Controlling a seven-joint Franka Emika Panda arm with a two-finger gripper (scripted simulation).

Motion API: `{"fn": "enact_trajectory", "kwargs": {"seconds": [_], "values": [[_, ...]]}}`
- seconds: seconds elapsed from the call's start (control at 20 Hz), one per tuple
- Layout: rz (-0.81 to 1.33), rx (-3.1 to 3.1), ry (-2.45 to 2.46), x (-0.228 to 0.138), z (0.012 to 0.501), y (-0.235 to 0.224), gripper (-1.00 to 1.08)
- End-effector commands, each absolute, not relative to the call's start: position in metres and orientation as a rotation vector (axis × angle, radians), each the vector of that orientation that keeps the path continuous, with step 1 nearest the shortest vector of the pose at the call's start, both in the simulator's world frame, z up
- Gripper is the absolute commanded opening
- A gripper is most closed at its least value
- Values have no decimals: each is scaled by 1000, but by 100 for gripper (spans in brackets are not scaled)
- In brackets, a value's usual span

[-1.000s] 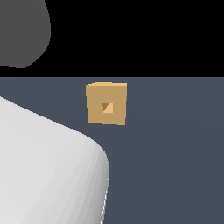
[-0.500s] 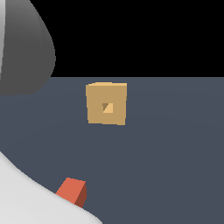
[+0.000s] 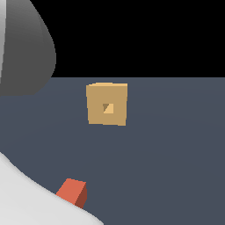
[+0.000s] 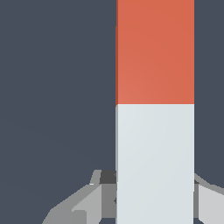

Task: Insert the peg into the horizontal hole in a box.

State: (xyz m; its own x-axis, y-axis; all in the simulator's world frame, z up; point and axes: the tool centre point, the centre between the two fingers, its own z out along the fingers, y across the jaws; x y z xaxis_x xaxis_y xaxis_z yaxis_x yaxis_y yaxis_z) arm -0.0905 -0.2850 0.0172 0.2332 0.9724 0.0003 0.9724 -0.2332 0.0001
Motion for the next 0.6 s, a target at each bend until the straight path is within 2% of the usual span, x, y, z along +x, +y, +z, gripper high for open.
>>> {"fn": "enact_trajectory", "kwargs": {"seconds": [0.0,0.25,0.55], "values": [[0,-2467,-1945,-90,17,-285,-100],[-1,-2461,-1952,-87,20,-270,-100],[-1,-2446,-1972,-78,29,-225,-100]]}}
